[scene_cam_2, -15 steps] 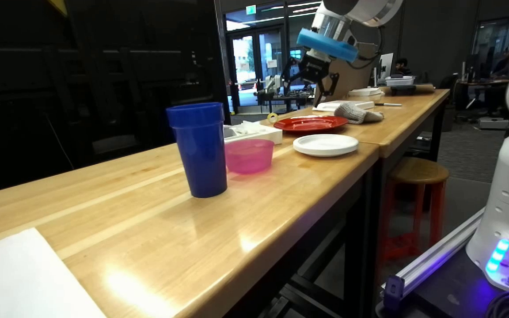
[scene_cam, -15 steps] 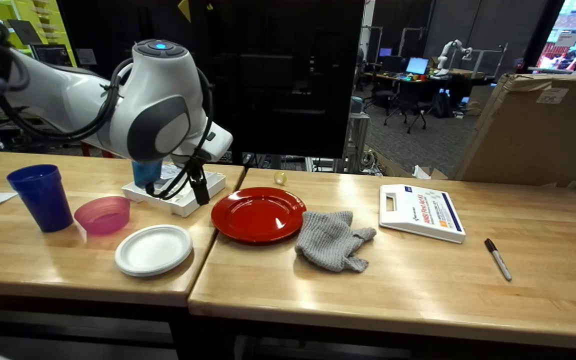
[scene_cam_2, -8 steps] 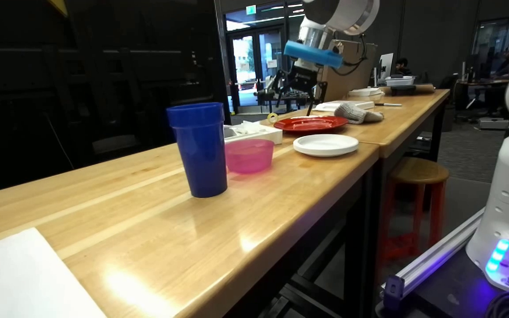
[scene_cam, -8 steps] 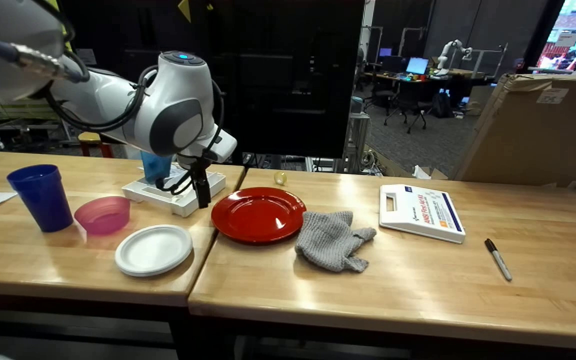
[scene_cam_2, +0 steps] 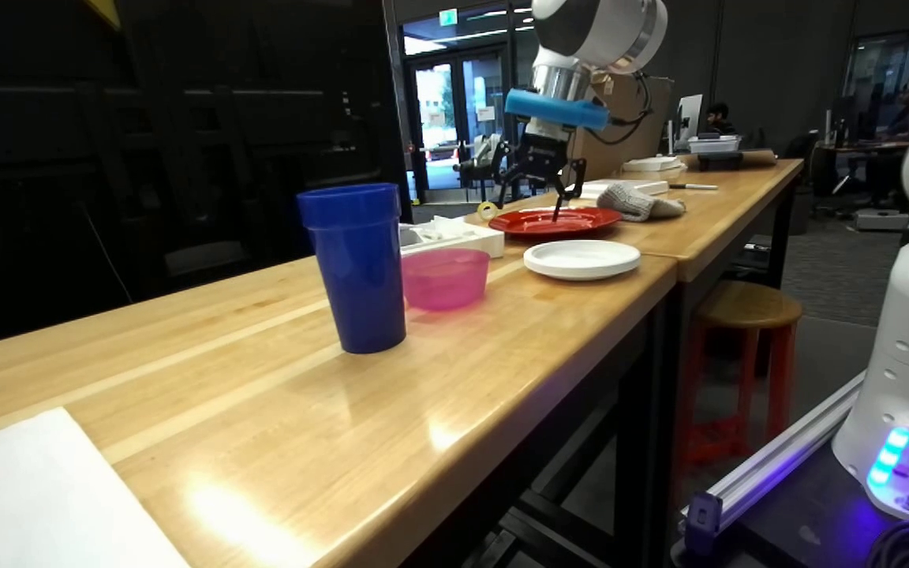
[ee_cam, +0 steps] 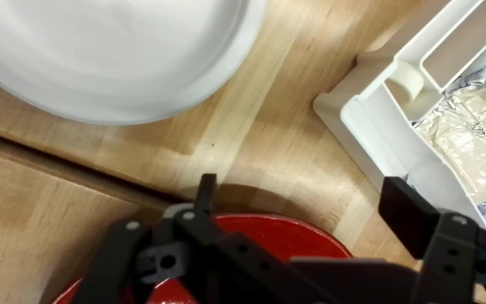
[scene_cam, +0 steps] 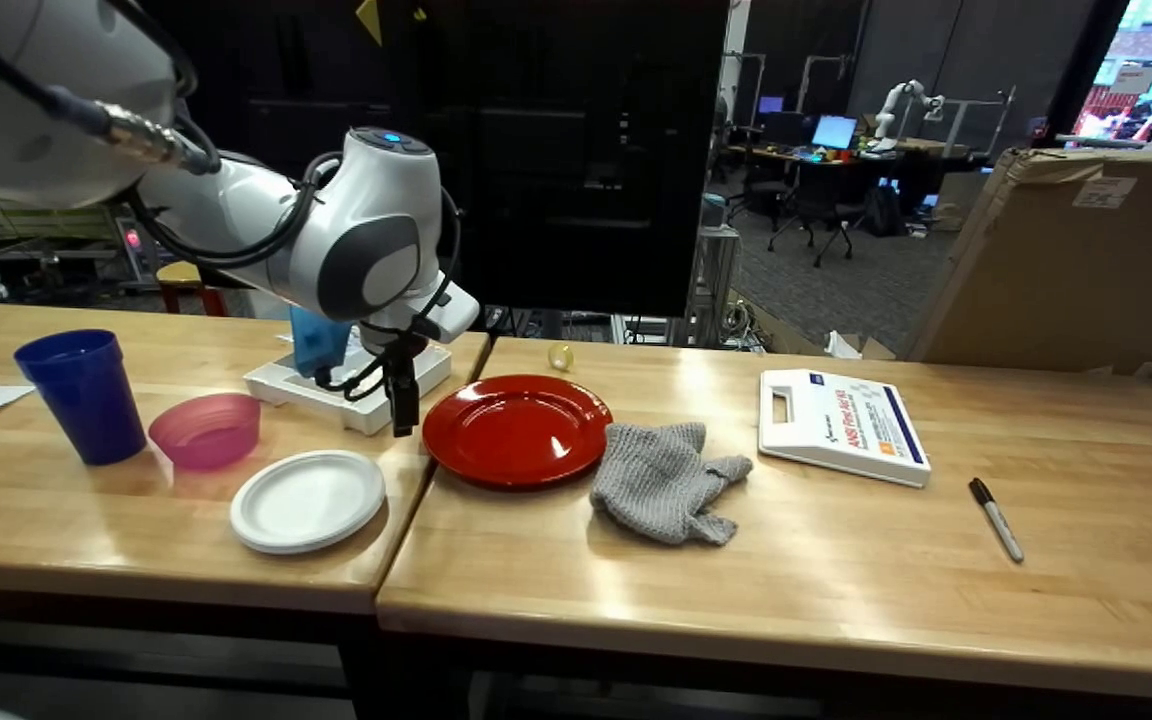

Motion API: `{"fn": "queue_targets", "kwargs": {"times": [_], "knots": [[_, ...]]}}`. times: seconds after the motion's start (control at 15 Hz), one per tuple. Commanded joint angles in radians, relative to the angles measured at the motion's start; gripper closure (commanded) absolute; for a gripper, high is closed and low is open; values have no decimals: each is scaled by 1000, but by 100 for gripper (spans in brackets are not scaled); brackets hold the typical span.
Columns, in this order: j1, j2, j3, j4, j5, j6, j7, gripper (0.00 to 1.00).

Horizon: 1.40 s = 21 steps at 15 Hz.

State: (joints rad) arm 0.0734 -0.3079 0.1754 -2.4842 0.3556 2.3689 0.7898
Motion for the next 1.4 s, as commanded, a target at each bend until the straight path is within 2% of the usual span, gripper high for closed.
{"fn": "queue_targets", "kwargs": {"times": [0.0, 0.47, 0.6, 0.87, 1.33], "knots": [[11, 7, -10, 21, 24, -28, 11, 32], [15, 5, -15, 26, 65, -12, -12, 88], [15, 22, -20, 36, 73, -26, -24, 99], [-2, 54, -14, 50, 35, -68, 18, 100], [2, 102, -23, 81, 24, -63, -25, 100]]}}
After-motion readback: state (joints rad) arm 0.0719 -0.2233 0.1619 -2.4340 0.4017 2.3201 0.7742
